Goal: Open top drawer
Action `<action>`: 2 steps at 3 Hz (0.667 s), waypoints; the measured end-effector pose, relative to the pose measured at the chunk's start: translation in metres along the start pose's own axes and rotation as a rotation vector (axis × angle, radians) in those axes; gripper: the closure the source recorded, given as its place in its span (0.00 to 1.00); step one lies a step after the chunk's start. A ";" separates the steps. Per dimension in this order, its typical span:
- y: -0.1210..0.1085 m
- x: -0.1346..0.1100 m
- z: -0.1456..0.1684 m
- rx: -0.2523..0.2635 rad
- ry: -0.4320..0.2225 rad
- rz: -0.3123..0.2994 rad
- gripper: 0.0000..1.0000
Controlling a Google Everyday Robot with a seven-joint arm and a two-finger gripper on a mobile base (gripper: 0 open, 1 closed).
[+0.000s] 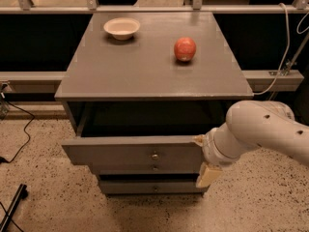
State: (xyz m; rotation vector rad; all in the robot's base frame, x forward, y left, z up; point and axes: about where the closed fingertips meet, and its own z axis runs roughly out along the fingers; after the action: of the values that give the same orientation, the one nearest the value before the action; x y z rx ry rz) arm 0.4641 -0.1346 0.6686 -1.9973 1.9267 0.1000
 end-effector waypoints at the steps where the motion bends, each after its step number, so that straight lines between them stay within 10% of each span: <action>1: 0.040 -0.014 -0.023 0.000 -0.025 0.025 0.18; 2: 0.050 -0.021 -0.040 0.018 -0.030 0.028 0.18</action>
Offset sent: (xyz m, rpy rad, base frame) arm -0.0739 0.0083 0.0497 0.0494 -0.0247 -0.0372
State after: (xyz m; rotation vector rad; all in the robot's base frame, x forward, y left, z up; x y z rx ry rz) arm 0.4060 -0.1273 0.7015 -1.9464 1.9302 0.1191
